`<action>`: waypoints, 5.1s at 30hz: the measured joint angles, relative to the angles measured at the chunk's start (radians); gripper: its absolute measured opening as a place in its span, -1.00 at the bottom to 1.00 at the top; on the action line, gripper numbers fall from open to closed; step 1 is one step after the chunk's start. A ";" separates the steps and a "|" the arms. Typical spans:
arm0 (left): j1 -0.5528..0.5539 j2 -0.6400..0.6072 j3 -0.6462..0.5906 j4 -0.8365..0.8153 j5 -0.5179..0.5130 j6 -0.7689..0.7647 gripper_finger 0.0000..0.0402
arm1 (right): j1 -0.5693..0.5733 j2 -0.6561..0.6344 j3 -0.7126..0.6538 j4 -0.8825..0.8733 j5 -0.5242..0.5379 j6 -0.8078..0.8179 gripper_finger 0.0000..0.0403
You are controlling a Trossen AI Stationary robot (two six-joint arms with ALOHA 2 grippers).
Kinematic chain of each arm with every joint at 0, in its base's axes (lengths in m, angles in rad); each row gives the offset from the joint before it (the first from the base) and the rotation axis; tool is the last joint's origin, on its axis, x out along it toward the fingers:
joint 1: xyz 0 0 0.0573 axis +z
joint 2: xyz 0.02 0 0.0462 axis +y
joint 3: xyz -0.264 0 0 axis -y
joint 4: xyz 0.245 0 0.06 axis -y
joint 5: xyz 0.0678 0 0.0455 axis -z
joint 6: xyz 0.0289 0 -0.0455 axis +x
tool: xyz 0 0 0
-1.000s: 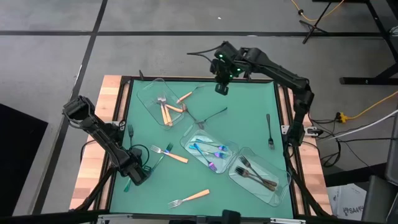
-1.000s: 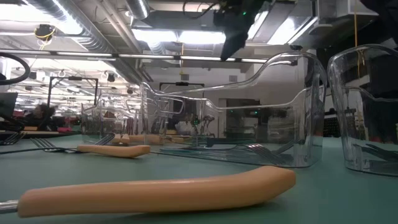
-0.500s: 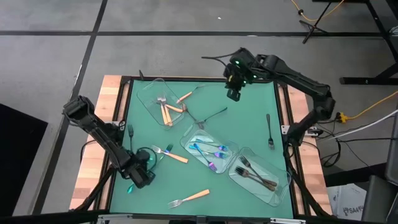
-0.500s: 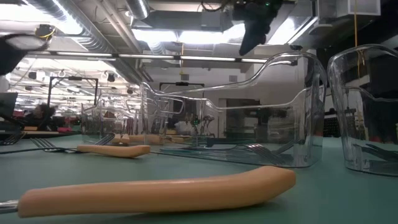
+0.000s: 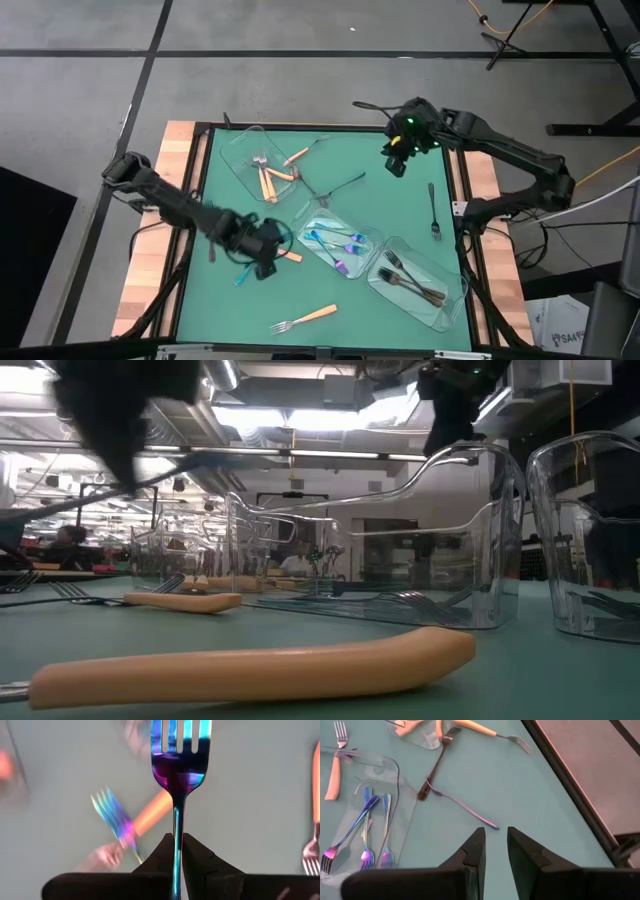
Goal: Sort silverware by color (type)
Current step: Put the blue fork into the center transparent bin, then put the yellow fork into the top transparent bin
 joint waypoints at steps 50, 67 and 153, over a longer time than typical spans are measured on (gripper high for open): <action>0.367 0.383 0.108 0.678 0.187 1.350 -0.93 | -0.001 -0.173 -0.243 0.106 0.027 0.150 -0.66; 0.367 0.384 0.107 0.689 0.183 1.348 -0.70 | -0.001 -0.173 -0.243 0.080 0.027 0.158 -0.66; 0.159 -0.032 -0.338 0.401 0.174 0.727 -0.43 | 0.000 -0.173 -0.243 -0.031 0.027 0.154 -0.66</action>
